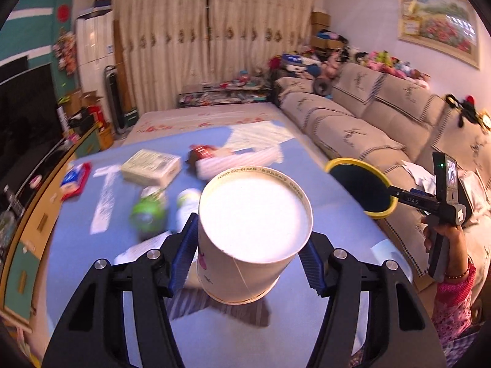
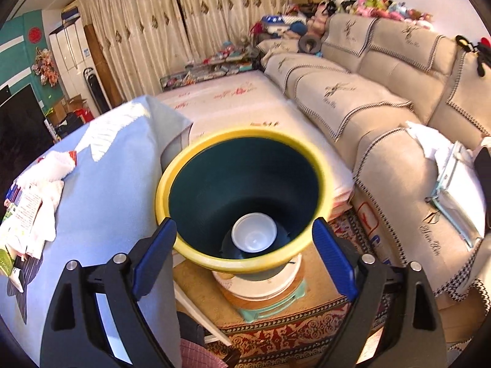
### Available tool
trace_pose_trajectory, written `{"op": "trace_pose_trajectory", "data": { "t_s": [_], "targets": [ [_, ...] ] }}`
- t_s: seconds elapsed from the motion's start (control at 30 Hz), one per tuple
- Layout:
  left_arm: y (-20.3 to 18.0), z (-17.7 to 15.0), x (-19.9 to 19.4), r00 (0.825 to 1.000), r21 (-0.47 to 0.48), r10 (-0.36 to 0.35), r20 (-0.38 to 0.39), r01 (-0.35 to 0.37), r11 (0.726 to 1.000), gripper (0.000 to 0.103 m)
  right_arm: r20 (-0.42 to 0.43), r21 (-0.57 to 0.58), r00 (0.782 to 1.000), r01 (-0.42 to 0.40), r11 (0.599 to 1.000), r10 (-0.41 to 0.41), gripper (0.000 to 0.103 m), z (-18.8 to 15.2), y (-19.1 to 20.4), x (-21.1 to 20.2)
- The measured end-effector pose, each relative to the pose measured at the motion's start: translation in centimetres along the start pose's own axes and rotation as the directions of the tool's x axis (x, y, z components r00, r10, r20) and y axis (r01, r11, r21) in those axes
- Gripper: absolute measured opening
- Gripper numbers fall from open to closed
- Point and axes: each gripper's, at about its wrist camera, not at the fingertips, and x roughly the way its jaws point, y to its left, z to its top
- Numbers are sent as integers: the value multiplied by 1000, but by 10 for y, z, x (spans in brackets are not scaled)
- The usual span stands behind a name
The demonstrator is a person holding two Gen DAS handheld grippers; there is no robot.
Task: Collect trash
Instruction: 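Grasp the white paper cup with the left gripper and carry it to the bin, then open the left gripper over the bin to drop the paper cup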
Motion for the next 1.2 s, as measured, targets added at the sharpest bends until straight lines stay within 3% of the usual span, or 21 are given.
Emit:
{"op": "trace_pose_trajectory", "data": {
  "t_s": [0.2, 0.4, 0.7, 0.9, 1.07, 1.2],
  "targets": [
    [-71, 38, 52, 985, 103, -170, -35, 172, 980, 61, 28, 30, 999, 37, 999, -38, 86, -5, -28, -20],
    [-134, 76, 128, 958, 139, -263, -113, 278, 951, 61, 22, 92, 997, 74, 993, -77, 86, -15, -67, -28],
    [-214, 97, 263, 924, 140, -277, -265, 321, 937, 62, -14, 159, 995, 99, 982, -98, 88, -27, -105, -20],
    [-254, 99, 314, 923, 144, -248, -295, 299, 943, 65, -44, 180, 995, 92, 979, -85, 88, -33, -115, -8],
    [-260, 102, 323, 924, 132, -252, -287, 299, 945, 74, -54, 193, 995, 87, 977, -78, 89, -36, -117, -5],
    [-247, 100, 291, 934, 140, -255, -250, 295, 945, 75, -60, 190, 996, 81, 978, -71, 89, -37, -111, -2]
  ]
}}
